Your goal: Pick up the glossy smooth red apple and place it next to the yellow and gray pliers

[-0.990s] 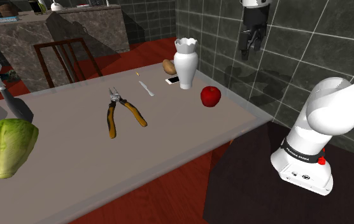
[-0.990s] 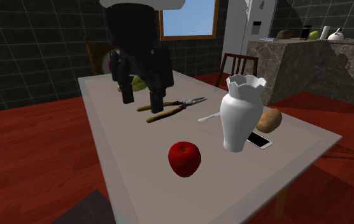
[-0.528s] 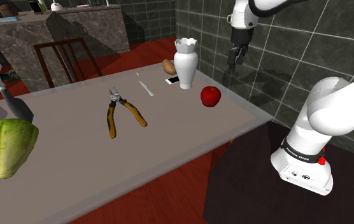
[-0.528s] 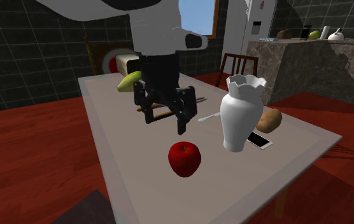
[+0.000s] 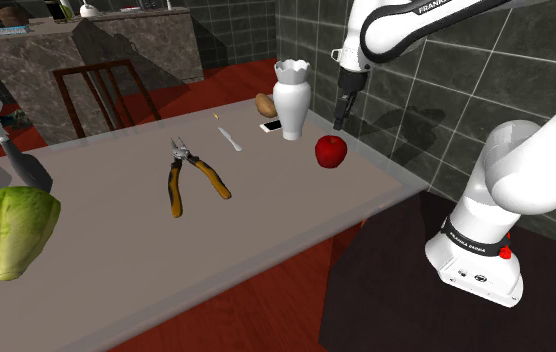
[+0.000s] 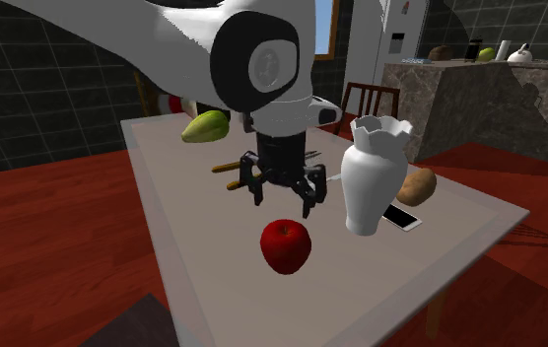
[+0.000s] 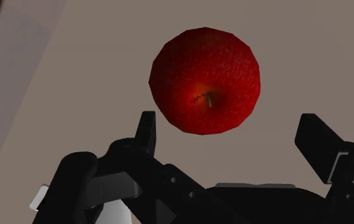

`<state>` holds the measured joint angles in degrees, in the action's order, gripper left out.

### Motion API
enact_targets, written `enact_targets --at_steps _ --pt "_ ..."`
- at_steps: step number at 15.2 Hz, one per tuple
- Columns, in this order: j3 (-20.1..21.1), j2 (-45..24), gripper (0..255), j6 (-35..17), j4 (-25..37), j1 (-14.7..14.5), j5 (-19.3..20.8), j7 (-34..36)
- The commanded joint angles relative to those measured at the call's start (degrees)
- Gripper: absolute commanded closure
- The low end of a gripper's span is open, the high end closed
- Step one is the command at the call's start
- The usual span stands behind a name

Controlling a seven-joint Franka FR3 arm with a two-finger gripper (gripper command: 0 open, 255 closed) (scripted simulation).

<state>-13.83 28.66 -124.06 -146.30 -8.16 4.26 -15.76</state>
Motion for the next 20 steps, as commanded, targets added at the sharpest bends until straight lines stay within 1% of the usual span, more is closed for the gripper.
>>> enact_targets --at_steps 1,8,16,17,20 --pt "-1.22 -2.29 0 -3.74 -0.51 -0.77 -0.77 -2.33" --pt "-1.84 -5.78 0 -9.69 -3.02 -1.24 -1.34 -2.84" --pt "-1.83 -5.77 0 -9.68 -3.02 -1.24 -1.34 -2.84" --pt "-1.83 -5.77 255 -9.68 -3.02 -1.24 -1.34 -2.84" --pt "-1.83 -5.77 255 -9.68 -3.02 -1.24 -1.34 -2.84"
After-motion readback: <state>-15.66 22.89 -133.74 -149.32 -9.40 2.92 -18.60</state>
